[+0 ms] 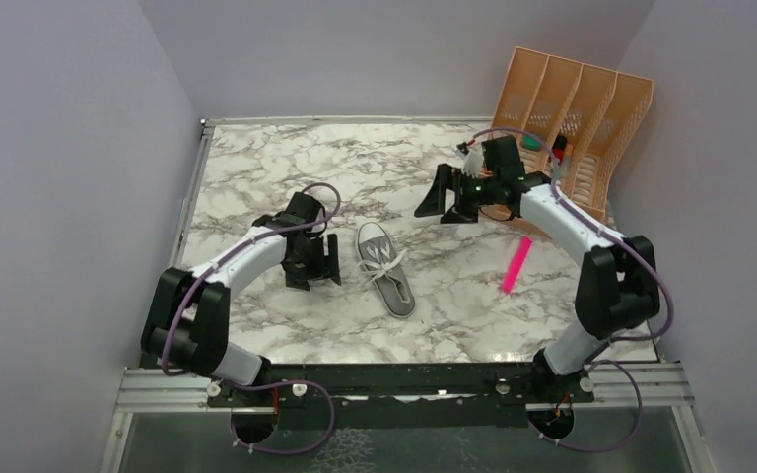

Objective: Tie the shoes

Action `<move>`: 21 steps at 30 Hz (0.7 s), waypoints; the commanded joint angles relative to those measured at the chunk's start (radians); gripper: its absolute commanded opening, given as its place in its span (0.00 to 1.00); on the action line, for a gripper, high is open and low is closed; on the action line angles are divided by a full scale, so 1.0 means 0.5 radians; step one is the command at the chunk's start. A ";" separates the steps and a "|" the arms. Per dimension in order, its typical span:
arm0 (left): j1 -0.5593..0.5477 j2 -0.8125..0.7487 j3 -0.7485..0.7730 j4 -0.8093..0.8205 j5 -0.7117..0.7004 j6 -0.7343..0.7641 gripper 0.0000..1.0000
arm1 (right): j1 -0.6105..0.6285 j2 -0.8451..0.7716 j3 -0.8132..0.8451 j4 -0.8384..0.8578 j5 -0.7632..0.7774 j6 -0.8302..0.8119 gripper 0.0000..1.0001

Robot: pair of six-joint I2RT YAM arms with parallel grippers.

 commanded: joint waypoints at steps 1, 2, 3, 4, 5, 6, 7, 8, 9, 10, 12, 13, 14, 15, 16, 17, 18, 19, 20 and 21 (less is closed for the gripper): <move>0.006 -0.353 0.164 -0.371 -0.382 0.048 0.78 | -0.003 -0.372 0.192 -0.746 0.345 -0.469 1.00; 0.004 -0.439 0.234 -0.389 -0.371 0.046 0.78 | -0.002 -0.465 0.224 -0.804 0.399 -0.475 1.00; 0.004 -0.521 0.313 -0.391 -0.346 0.041 0.80 | -0.003 -0.556 0.256 -0.849 0.449 -0.462 1.00; 0.003 -0.594 0.423 -0.385 -0.350 0.031 0.85 | -0.003 -0.641 0.302 -0.890 0.511 -0.448 1.00; 0.003 -0.659 0.544 -0.372 -0.354 0.041 0.92 | -0.003 -0.722 0.365 -0.936 0.572 -0.447 1.00; 0.003 -0.701 0.691 -0.355 -0.362 0.059 0.96 | -0.002 -0.797 0.434 -0.983 0.636 -0.452 1.00; 0.003 -0.734 0.841 -0.334 -0.379 0.079 0.97 | -0.003 -0.860 0.527 -1.040 0.749 -0.436 1.00; 0.003 -0.752 0.987 -0.300 -0.387 0.112 0.98 | -0.003 -0.924 0.611 -1.089 0.854 -0.420 1.00; 0.003 -0.763 1.133 -0.252 -0.383 0.157 0.98 | -0.003 -0.968 0.707 -1.131 0.939 -0.438 1.00; 0.003 -0.765 1.257 -0.178 -0.379 0.208 0.98 | -0.003 -1.014 0.791 -1.159 0.951 -0.496 1.00; 0.003 -0.772 1.474 -0.043 -0.345 0.340 0.97 | -0.002 -1.087 0.958 -1.201 0.970 -0.586 1.00; 0.003 -0.772 1.580 0.005 -0.322 0.423 0.96 | -0.003 -1.115 1.035 -1.224 0.990 -0.606 1.00; 0.005 -0.769 1.688 0.034 -0.313 0.493 0.96 | -0.002 -1.146 1.125 -1.260 1.035 -0.608 1.00; 0.004 -0.767 1.791 0.045 -0.333 0.548 0.96 | -0.003 -1.174 1.195 -1.269 1.079 -0.602 1.00; 0.003 -0.766 1.884 0.050 -0.373 0.588 0.96 | -0.003 -1.201 1.266 -1.272 1.105 -0.592 1.00; 0.003 -0.775 1.948 0.057 -0.417 0.608 0.97 | -0.003 -1.212 1.358 -1.284 1.117 -0.580 1.00; 0.003 -0.788 1.989 0.069 -0.477 0.627 0.98 | -0.003 -1.214 1.455 -1.308 1.120 -0.564 1.00; 0.003 -0.803 2.012 0.084 -0.515 0.645 0.99 | -0.002 -1.208 1.572 -1.330 1.116 -0.555 1.00; 0.003 -0.824 2.017 0.100 -0.534 0.662 0.98 | -0.003 -1.193 1.684 -1.368 1.124 -0.554 1.00; 0.003 -0.839 2.012 0.113 -0.541 0.676 0.98 | -0.003 -1.169 1.794 -1.417 1.136 -0.555 1.00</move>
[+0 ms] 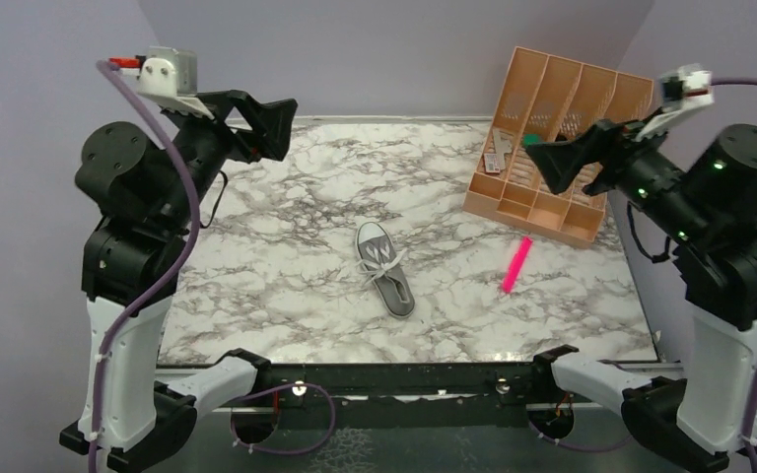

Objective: Tie the shoes

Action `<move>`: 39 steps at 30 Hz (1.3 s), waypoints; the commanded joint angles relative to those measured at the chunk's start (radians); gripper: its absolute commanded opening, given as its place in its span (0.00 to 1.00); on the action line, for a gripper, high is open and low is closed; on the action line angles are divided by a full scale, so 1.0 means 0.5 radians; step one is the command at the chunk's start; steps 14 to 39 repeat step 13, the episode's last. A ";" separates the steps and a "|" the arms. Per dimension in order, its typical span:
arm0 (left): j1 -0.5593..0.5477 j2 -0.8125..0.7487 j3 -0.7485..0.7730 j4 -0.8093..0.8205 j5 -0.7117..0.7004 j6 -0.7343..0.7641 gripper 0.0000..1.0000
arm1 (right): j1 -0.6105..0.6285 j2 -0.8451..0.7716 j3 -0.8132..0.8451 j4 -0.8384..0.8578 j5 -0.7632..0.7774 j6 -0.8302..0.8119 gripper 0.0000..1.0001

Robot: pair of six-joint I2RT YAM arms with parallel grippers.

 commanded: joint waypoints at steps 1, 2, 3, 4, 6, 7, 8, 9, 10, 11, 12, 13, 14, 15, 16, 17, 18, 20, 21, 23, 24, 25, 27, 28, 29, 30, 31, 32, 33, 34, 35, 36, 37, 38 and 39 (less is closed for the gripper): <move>-0.002 -0.057 0.028 0.053 -0.166 0.204 0.98 | -0.004 0.063 0.419 -0.258 0.138 -0.027 1.00; -0.002 -0.073 0.004 0.055 -0.171 0.209 0.98 | -0.002 0.091 0.514 -0.313 0.145 -0.038 1.00; -0.002 -0.084 -0.019 0.057 -0.177 0.203 0.99 | -0.004 0.103 0.593 -0.351 0.169 -0.041 1.00; -0.002 -0.093 -0.039 0.057 -0.177 0.200 0.98 | -0.002 0.099 0.617 -0.364 0.188 -0.044 1.00; -0.002 -0.106 -0.071 0.057 -0.177 0.178 0.98 | -0.002 0.058 0.567 -0.347 0.204 -0.049 1.00; -0.002 -0.107 -0.088 0.057 -0.183 0.168 0.98 | -0.004 0.029 0.529 -0.330 0.206 -0.043 1.00; -0.002 -0.110 -0.104 0.057 -0.184 0.158 0.98 | -0.004 0.004 0.501 -0.324 0.218 -0.037 1.00; -0.002 -0.112 -0.124 0.057 -0.185 0.148 0.98 | -0.004 -0.020 0.461 -0.322 0.234 -0.025 1.00; -0.002 -0.111 -0.141 0.057 -0.183 0.137 0.98 | -0.004 -0.068 0.402 -0.289 0.216 -0.018 1.00; -0.002 -0.112 -0.148 0.059 -0.172 0.128 0.98 | -0.004 -0.102 0.357 -0.260 0.222 -0.015 1.00; -0.002 -0.106 -0.147 0.059 -0.163 0.117 0.98 | -0.004 -0.116 0.345 -0.255 0.230 -0.010 1.00; -0.002 -0.105 -0.142 0.062 -0.156 0.112 0.98 | -0.004 -0.100 0.369 -0.280 0.248 -0.010 1.00; -0.002 -0.105 -0.142 0.062 -0.156 0.112 0.98 | -0.004 -0.100 0.369 -0.280 0.248 -0.010 1.00; -0.002 -0.105 -0.142 0.062 -0.156 0.112 0.98 | -0.004 -0.100 0.369 -0.280 0.248 -0.010 1.00; -0.002 -0.105 -0.142 0.062 -0.156 0.112 0.98 | -0.004 -0.100 0.369 -0.280 0.248 -0.010 1.00; -0.002 -0.105 -0.142 0.062 -0.156 0.112 0.98 | -0.004 -0.100 0.369 -0.280 0.248 -0.010 1.00; -0.002 -0.105 -0.142 0.062 -0.156 0.112 0.98 | -0.004 -0.100 0.369 -0.280 0.248 -0.010 1.00; -0.002 -0.105 -0.142 0.062 -0.156 0.112 0.98 | -0.004 -0.100 0.369 -0.280 0.248 -0.010 1.00; -0.002 -0.105 -0.142 0.062 -0.156 0.112 0.98 | -0.004 -0.100 0.369 -0.280 0.248 -0.010 1.00; -0.002 -0.105 -0.142 0.062 -0.156 0.112 0.98 | -0.004 -0.100 0.369 -0.280 0.248 -0.010 1.00; -0.002 -0.105 -0.142 0.062 -0.156 0.112 0.98 | -0.004 -0.100 0.369 -0.280 0.248 -0.010 1.00; -0.002 -0.105 -0.142 0.062 -0.156 0.112 0.98 | -0.004 -0.100 0.369 -0.280 0.248 -0.010 1.00; -0.002 -0.105 -0.142 0.062 -0.156 0.112 0.98 | -0.004 -0.100 0.369 -0.280 0.248 -0.010 1.00; -0.002 -0.105 -0.142 0.062 -0.156 0.112 0.98 | -0.004 -0.100 0.369 -0.280 0.248 -0.010 1.00; -0.002 -0.105 -0.142 0.062 -0.156 0.112 0.98 | -0.004 -0.100 0.369 -0.280 0.248 -0.010 1.00; -0.002 -0.105 -0.142 0.062 -0.156 0.112 0.98 | -0.004 -0.100 0.369 -0.280 0.248 -0.010 1.00; -0.002 -0.105 -0.142 0.062 -0.156 0.112 0.98 | -0.004 -0.100 0.369 -0.280 0.248 -0.010 1.00; -0.002 -0.105 -0.142 0.062 -0.156 0.112 0.98 | -0.004 -0.100 0.369 -0.280 0.248 -0.010 1.00; -0.002 -0.105 -0.142 0.062 -0.156 0.112 0.98 | -0.004 -0.100 0.369 -0.280 0.248 -0.010 1.00; -0.002 -0.105 -0.142 0.062 -0.156 0.112 0.98 | -0.004 -0.100 0.369 -0.280 0.248 -0.010 1.00; -0.002 -0.105 -0.142 0.062 -0.156 0.112 0.98 | -0.004 -0.100 0.369 -0.280 0.248 -0.010 1.00; -0.002 -0.105 -0.142 0.062 -0.156 0.112 0.98 | -0.004 -0.100 0.369 -0.280 0.248 -0.010 1.00; -0.002 -0.105 -0.142 0.062 -0.156 0.112 0.98 | -0.004 -0.100 0.369 -0.280 0.248 -0.010 1.00; -0.002 -0.105 -0.142 0.062 -0.156 0.112 0.98 | -0.004 -0.100 0.369 -0.280 0.248 -0.010 1.00; -0.002 -0.105 -0.142 0.062 -0.156 0.112 0.98 | -0.004 -0.100 0.369 -0.280 0.248 -0.010 1.00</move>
